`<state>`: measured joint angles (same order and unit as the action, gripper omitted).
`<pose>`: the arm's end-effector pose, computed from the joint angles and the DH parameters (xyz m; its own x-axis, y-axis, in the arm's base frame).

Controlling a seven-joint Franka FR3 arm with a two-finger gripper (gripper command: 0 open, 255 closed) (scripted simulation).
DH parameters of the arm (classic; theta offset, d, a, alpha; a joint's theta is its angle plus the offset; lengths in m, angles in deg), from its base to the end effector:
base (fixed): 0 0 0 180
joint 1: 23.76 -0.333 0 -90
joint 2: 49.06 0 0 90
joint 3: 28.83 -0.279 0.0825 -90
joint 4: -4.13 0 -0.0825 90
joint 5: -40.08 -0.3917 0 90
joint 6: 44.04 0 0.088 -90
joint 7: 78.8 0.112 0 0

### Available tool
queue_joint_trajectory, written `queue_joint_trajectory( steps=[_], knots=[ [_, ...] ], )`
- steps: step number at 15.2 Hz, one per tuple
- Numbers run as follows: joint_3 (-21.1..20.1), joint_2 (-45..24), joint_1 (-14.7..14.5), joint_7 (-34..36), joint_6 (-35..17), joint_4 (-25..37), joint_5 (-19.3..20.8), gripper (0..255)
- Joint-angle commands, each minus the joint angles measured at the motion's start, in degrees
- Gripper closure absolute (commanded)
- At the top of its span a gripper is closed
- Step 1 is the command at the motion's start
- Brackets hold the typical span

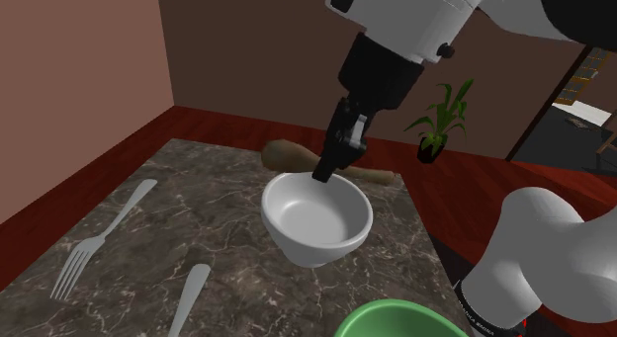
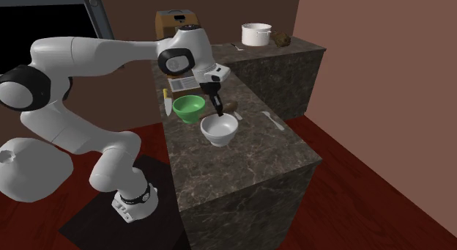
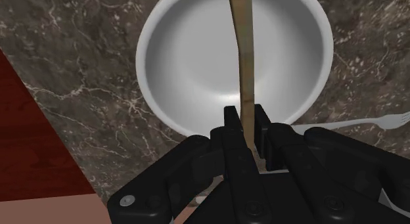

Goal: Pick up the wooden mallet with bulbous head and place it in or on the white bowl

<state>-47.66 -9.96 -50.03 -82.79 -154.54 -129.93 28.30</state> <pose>0.2667 0.3126 0.5485 0.6989 0.6724 0.2437 0.6900 -0.7236 0.0177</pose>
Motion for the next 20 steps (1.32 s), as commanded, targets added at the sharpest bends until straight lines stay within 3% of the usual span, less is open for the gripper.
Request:
queue_joint_trajectory(
  steps=[1, 8, 16, 17, 20],
  knots=[
    [-0.2, 0.2, -0.1, -0.1, -1.4, -1.6, -0.2, 255],
    [-1.0, 0.3, -0.5, -0.3, -6.6, -6.8, -1.0, 255],
    [-1.0, 0.3, -0.6, -0.3, -6.6, -6.8, -1.0, 255],
    [-1.0, 0.2, -0.5, -0.3, -6.6, -6.8, -1.0, 0],
    [-1.0, 0.2, -0.5, -0.2, -6.6, -6.7, -1.0, 0]
  ],
)
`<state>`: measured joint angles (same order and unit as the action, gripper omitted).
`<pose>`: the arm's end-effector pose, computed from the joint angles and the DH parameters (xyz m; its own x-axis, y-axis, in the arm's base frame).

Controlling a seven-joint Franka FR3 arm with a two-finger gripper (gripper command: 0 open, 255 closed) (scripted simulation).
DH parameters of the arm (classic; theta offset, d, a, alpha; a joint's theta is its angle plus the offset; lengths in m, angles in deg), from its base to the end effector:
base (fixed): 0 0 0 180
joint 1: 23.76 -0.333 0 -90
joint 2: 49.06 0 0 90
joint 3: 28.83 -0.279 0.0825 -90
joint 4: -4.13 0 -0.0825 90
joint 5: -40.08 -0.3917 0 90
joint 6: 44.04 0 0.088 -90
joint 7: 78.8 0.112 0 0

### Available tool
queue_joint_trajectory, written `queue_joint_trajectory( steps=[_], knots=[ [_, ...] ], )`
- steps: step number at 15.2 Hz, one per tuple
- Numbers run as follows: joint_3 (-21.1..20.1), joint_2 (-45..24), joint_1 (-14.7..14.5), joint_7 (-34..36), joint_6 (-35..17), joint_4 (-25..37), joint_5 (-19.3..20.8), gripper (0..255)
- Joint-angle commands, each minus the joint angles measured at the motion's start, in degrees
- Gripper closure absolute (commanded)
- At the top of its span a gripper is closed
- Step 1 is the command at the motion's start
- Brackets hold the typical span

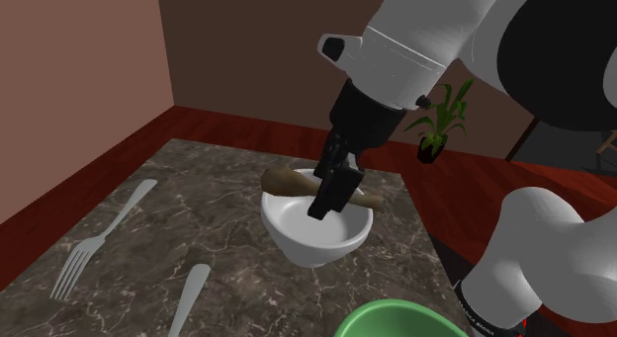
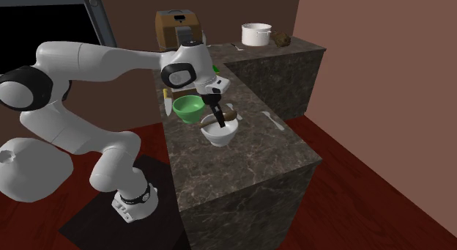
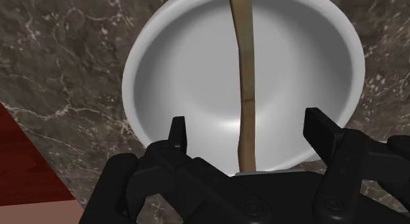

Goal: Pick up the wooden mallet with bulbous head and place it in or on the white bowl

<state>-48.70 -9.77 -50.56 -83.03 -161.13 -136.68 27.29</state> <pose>0.2669 0.3127 0.5019 0.6990 0.6721 0.2442 0.6898 -0.7238 0.0175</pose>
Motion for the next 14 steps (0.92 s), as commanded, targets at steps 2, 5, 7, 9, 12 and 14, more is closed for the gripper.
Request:
queue_joint_trajectory(
  steps=[2, 5, 7, 9, 12, 14],
  knots=[
    [0.0, 0.1, 0.0, 0.0, 0.0, -0.1, 0.0, 0],
    [1.3, 1.8, 0.0, 0.1, 6.2, 4.3, 0.6, 0],
    [1.6, 2.1, 0.0, 0.1, 7.7, 5.6, 0.8, 0],
    [1.6, 2.1, 0.0, 0.1, 7.7, 5.6, 0.8, 0],
    [1.6, 2.1, 0.0, 0.1, 7.7, 5.6, 0.8, 0],
    [1.6, 2.1, 0.0, 0.1, 7.7, 5.6, 0.8, 0]
  ],
)
